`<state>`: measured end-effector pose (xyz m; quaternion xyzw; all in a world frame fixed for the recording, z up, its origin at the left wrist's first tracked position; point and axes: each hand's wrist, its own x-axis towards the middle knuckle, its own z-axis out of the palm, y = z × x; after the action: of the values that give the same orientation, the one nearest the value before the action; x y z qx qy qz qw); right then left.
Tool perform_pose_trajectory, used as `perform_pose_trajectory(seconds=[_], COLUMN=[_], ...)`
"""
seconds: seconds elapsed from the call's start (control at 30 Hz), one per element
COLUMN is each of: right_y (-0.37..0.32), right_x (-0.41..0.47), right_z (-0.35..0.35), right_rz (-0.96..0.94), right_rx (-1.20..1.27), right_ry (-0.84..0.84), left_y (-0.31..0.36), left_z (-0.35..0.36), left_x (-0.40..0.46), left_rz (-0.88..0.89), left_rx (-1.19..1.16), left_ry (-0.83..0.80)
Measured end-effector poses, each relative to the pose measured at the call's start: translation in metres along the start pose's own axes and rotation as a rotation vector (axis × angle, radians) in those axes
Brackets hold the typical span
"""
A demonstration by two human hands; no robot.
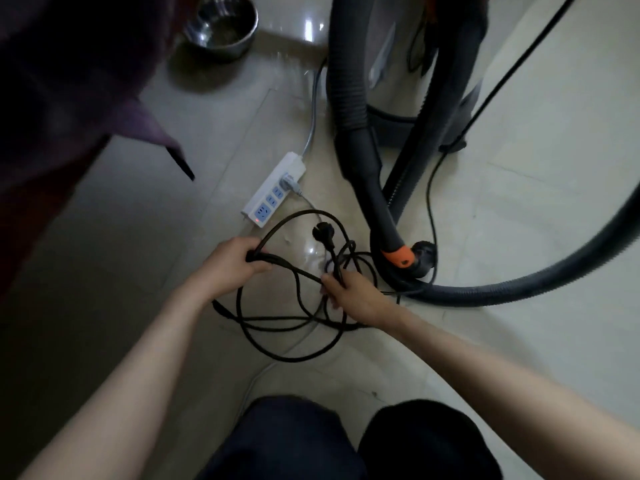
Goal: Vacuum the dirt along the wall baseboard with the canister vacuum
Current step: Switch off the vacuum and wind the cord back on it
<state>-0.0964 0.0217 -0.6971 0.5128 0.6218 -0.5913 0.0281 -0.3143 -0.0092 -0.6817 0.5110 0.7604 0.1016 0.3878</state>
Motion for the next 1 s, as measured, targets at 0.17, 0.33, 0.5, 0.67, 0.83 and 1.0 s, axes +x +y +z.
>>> perform_pose_trajectory(seconds=[0.17, 0.33, 0.5, 0.67, 0.83, 1.0], right_y=[-0.04, -0.086, -0.129, -0.189, -0.256, -0.313], right_x=[-0.074, -0.146, -0.224, -0.303, -0.378, -0.443], right_z=[-0.018, -0.047, -0.08, -0.122, -0.179, -0.234], right_rz=[0.006, 0.036, 0.039, 0.006, -0.087, -0.187], right_rx=[-0.026, 0.08, 0.039, 0.03, 0.105, 0.203], right_ry=[-0.018, 0.079, 0.057, 0.058, 0.093, 0.135], left_y=[0.066, 0.134, 0.202, 0.276, 0.366, 0.458], left_z=[-0.05, -0.097, -0.151, -0.219, -0.291, -0.337], left_x=[-0.051, -0.105, -0.16, -0.222, -0.281, -0.325], left_rz=[0.052, 0.122, 0.136, 0.179, 0.264, 0.409], left_rx=[0.089, 0.147, 0.169, 0.086, -0.137, -0.297], left_ry=[-0.032, -0.066, -0.204, -0.309, -0.332, -0.31])
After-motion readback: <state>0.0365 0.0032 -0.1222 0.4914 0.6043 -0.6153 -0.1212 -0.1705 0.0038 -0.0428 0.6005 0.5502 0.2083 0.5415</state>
